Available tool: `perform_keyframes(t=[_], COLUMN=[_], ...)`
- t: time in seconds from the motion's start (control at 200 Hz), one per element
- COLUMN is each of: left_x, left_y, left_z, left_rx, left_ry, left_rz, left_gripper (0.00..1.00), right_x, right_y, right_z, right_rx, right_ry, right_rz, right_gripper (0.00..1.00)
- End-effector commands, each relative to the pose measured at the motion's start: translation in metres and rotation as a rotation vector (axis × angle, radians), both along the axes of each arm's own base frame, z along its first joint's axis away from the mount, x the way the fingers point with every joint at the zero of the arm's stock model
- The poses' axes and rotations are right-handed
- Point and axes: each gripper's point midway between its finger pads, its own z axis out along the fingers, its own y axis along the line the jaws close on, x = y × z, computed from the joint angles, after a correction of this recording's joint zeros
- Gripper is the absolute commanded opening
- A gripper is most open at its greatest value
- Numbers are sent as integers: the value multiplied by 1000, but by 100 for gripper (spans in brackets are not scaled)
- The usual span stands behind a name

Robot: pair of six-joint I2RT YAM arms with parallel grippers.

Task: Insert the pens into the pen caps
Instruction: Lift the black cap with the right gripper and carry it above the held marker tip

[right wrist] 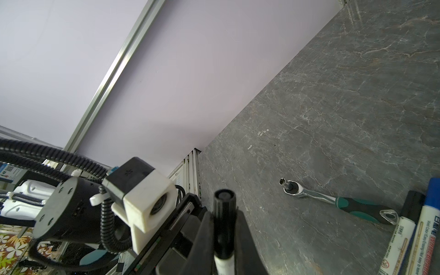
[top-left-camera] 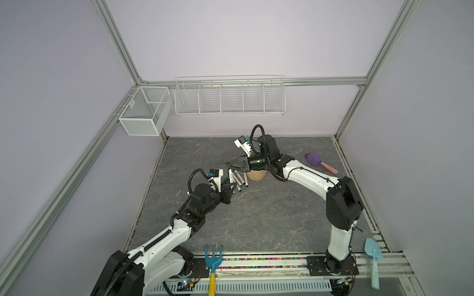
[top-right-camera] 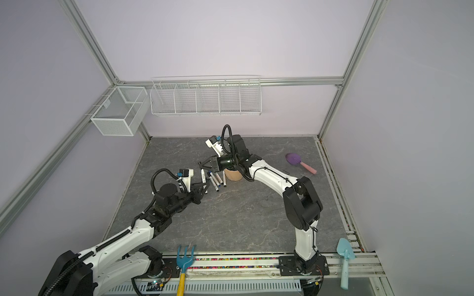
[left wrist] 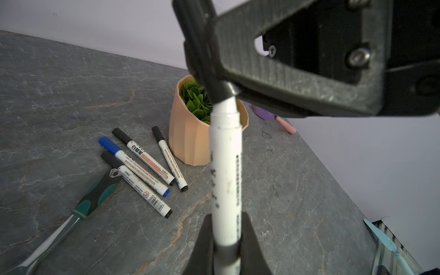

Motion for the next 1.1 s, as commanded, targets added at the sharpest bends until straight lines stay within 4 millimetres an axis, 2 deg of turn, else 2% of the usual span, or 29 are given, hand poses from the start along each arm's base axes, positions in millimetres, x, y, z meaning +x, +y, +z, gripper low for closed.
perform_keyframes(t=[0.0, 0.145, 0.3, 0.48, 0.68, 0.95, 1.095], left_x=[25, 40, 53, 59, 66, 59, 50], left_y=[5, 5, 7, -2, 2, -7, -21], left_z=[55, 66, 66, 64, 64, 70, 69], left_rx=[-87, -90, -88, -56, -69, 13, 128], left_ry=[-127, -154, -166, -192, -244, -329, -404], left_rz=[92, 136, 189, 156, 201, 174, 144], left_gripper=[0, 0, 0, 0, 0, 0, 0], right_x=[-22, -32, -46, -55, -53, -43, -43], right_y=[-8, -11, -17, -26, -36, -53, -58], right_z=[3, 7, 5, -10, -28, -42, -42], right_rx=[20, 33, 16, -59, -174, -322, -348], right_ry=[40, 54, 54, 66, 23, -96, -126], right_rz=[81, 135, 185, 198, 147, 44, 28], right_gripper=[10, 11, 14, 16, 16, 16, 17])
